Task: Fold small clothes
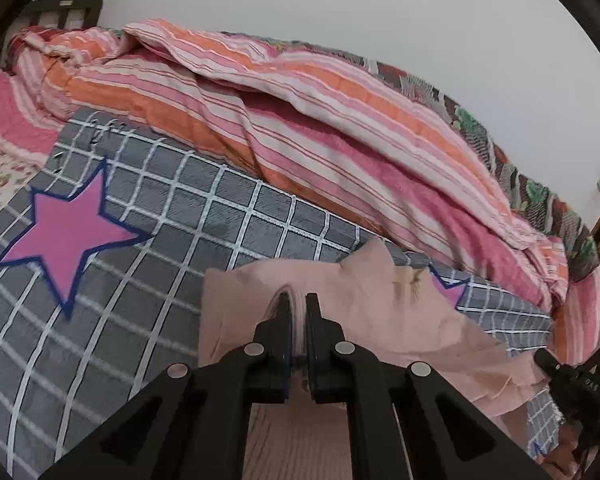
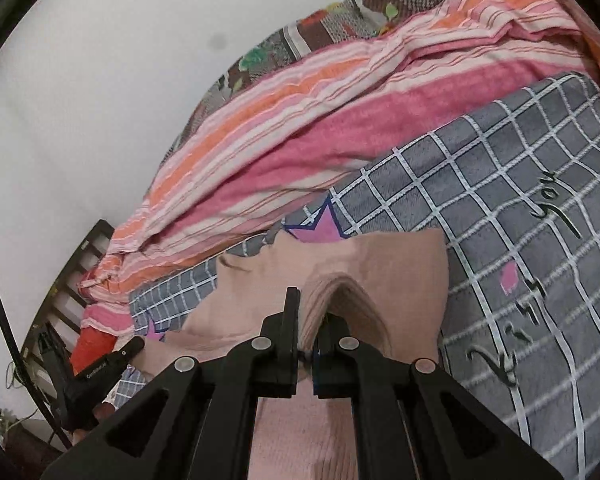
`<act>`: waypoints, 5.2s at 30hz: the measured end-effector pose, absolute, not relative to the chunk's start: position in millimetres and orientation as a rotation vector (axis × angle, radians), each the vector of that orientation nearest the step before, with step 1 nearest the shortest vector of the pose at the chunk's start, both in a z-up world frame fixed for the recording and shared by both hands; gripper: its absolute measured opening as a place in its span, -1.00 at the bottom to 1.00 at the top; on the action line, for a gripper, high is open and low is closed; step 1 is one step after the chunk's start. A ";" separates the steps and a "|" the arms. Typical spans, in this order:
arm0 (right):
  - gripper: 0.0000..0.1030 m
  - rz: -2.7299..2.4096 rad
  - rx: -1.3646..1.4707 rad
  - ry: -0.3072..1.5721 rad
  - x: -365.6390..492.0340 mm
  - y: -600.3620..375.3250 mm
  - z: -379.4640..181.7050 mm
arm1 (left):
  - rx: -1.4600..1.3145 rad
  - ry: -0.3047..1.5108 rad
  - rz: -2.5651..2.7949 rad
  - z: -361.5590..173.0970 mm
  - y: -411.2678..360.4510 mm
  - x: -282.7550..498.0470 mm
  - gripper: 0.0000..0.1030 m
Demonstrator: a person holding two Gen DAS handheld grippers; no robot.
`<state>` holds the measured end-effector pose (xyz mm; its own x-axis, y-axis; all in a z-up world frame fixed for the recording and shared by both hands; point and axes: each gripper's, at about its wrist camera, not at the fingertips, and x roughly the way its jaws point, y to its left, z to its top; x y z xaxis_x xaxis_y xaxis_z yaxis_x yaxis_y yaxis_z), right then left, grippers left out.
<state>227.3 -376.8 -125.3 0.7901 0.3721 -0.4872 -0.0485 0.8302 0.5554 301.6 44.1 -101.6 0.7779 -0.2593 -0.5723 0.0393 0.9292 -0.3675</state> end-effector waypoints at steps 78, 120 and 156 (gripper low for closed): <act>-0.58 0.220 0.502 0.832 27.9 -386.3 -183.6 | -0.379 0.813 -0.260 -159.3 85.2 92.7 -0.55; -0.35 0.068 0.081 0.963 214.1 -218.1 -193.6 | -0.451 0.706 -0.269 -169.9 121.6 147.7 0.33; -0.36 0.060 -0.068 0.812 63.2 -190.0 -178.3 | -0.379 0.714 -0.416 -171.3 105.4 136.7 0.33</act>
